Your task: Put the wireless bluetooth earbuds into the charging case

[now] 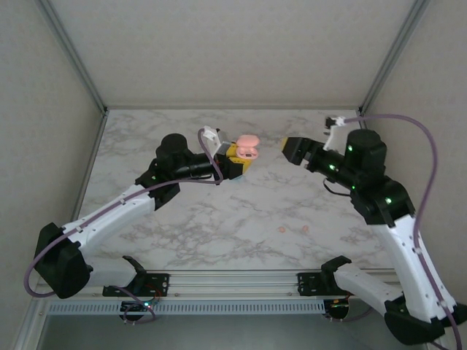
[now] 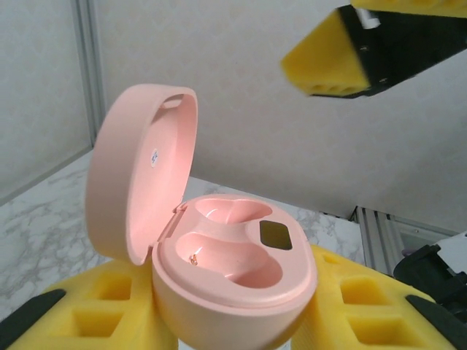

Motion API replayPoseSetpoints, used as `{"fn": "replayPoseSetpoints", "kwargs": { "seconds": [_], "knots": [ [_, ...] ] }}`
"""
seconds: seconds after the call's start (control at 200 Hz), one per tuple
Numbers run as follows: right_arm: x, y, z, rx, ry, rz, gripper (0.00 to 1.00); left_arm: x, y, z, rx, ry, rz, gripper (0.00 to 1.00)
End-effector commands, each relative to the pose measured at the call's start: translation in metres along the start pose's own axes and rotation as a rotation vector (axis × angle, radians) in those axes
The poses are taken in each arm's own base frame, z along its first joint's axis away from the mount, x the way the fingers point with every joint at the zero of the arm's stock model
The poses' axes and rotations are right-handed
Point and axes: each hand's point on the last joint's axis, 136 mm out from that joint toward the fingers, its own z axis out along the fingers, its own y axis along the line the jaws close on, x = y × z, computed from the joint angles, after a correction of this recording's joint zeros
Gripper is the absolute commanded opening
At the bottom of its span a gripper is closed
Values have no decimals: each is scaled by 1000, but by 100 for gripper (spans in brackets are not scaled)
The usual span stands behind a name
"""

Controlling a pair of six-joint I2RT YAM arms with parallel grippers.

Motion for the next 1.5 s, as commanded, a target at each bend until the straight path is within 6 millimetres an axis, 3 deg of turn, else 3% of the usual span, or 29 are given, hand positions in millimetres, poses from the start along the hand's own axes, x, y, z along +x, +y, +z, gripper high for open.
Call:
{"fn": "replayPoseSetpoints", "kwargs": {
  "seconds": [0.0, 0.095, 0.15, 0.275, 0.34, 0.4, 0.541, 0.676, 1.071, 1.226, 1.497],
  "knots": [
    [40, -105, -12, 479, 51, 108, 62, -18, -6, -9, -11, -67, 34, 18],
    [91, -164, -17, 694, 132, 219, 55, -18, -8, -11, -10, -76, 30, 18],
    [124, -188, -15, 768, 195, 289, 51, -16, -9, -13, -10, -76, 29, 18],
    [193, -218, -6, 834, 344, 421, 44, -14, -10, -17, -25, -78, 35, 17],
    [218, -229, -5, 860, 406, 449, 37, -13, -10, -18, -25, -75, 35, 17],
    [230, -235, -7, 886, 447, 449, 36, -14, -11, -19, -23, -74, 37, 17],
    [239, -245, -6, 925, 516, 390, 34, -14, -12, -19, -17, -72, 39, 18],
    [246, -246, 11, 894, 603, 335, 34, -15, -12, -17, -13, -73, 36, 18],
    [262, -264, 35, 923, 756, 245, 34, -14, -12, -16, -10, -63, 32, 18],
    [259, -270, 36, 936, 771, 206, 34, -15, -11, -16, -13, -62, 34, 18],
    [271, -273, 38, 909, 816, 237, 33, -15, -11, -16, -14, -56, 32, 18]
  ]
}}
